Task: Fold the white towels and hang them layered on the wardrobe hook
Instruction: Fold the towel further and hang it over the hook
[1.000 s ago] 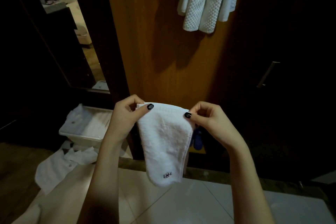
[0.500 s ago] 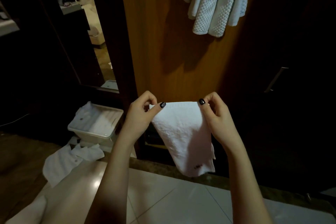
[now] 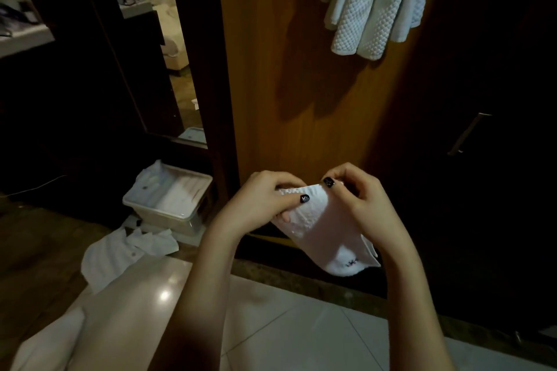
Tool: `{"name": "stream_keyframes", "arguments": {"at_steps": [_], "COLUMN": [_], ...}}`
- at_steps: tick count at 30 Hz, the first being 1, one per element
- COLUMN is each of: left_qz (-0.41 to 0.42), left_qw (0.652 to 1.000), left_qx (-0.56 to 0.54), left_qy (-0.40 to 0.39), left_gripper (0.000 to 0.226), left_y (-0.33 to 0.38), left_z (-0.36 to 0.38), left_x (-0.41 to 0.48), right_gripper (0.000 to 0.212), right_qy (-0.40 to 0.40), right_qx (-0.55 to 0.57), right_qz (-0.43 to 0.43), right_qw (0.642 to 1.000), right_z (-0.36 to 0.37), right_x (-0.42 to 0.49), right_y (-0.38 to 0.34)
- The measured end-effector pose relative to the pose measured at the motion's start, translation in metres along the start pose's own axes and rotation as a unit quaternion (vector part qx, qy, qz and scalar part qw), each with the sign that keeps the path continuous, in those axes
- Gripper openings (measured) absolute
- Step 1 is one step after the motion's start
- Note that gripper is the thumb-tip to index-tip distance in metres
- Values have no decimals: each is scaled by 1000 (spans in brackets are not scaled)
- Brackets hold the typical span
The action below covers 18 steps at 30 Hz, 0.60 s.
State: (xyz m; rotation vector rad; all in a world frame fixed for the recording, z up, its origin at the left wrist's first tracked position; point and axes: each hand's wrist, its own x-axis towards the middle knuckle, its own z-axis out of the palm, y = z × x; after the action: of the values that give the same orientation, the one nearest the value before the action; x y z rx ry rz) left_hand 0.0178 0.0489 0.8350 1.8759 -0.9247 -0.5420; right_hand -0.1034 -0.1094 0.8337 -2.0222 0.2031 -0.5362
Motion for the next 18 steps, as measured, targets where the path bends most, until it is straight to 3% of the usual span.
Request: {"name": "stream_keyframes", "arguments": {"at_steps": [5,9,13,18], "left_qz": [47,72,79,108], "left_qw": [998,995,992,994], "left_qx": [48,64,99,22], "left_qy": [2,20,14,28], "left_gripper": [13,11,11,16], "left_y": [-1,-3,-3,4], "left_z": [10,11,8,11], "left_x": [-3,-7,-10,-17], "right_gripper": [15,7,14,7], "right_qy": [-30,-90,-38,0], "right_qx": [66,43,52,160], "right_qz": [92,162,126,100], "right_qw": [993,982,990,982], "right_z": [-18,-25,-20,-13], "right_x": [-11,-19,-22,-22], "right_y": [5,11,5,-4]}}
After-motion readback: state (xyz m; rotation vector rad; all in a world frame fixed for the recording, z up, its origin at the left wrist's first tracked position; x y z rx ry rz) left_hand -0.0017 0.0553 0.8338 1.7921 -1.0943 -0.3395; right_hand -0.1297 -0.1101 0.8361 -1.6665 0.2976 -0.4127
